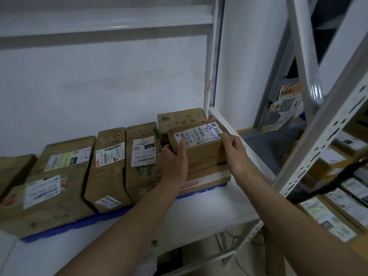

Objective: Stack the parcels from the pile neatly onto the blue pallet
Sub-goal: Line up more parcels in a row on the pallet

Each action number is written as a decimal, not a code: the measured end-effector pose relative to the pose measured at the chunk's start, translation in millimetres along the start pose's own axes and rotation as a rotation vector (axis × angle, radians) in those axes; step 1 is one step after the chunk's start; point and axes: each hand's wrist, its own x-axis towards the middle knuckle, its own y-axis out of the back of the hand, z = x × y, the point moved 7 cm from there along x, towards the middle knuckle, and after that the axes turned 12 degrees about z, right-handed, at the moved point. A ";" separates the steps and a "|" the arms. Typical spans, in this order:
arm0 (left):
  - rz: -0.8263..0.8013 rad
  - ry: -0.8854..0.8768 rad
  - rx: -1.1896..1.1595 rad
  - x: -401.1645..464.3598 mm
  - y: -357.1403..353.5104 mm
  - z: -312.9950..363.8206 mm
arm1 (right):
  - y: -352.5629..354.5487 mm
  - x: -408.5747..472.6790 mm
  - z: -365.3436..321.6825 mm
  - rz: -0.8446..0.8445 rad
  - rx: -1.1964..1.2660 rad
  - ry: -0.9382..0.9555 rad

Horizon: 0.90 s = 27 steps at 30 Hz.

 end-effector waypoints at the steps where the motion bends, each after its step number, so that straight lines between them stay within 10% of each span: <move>1: 0.004 0.006 0.016 0.5 -0.2 -1.1 | 0.1 0.9 0.3 0.005 -0.001 -0.001; 8: -0.060 0.064 -0.072 -2.2 1.1 3.1 | 4.9 4.2 -7.9 0.034 -0.036 0.007; 13: -0.040 -0.140 0.102 17.4 39.0 32.0 | -7.2 -1.3 -82.3 0.108 -0.362 0.474; 20: 0.108 -0.403 0.645 36.7 135.0 22.4 | -123.3 -77.0 -141.1 -0.262 -0.685 1.008; 27: 0.128 -0.291 0.990 32.0 238.6 -28.8 | -221.8 -164.5 -120.7 -0.627 -0.937 1.063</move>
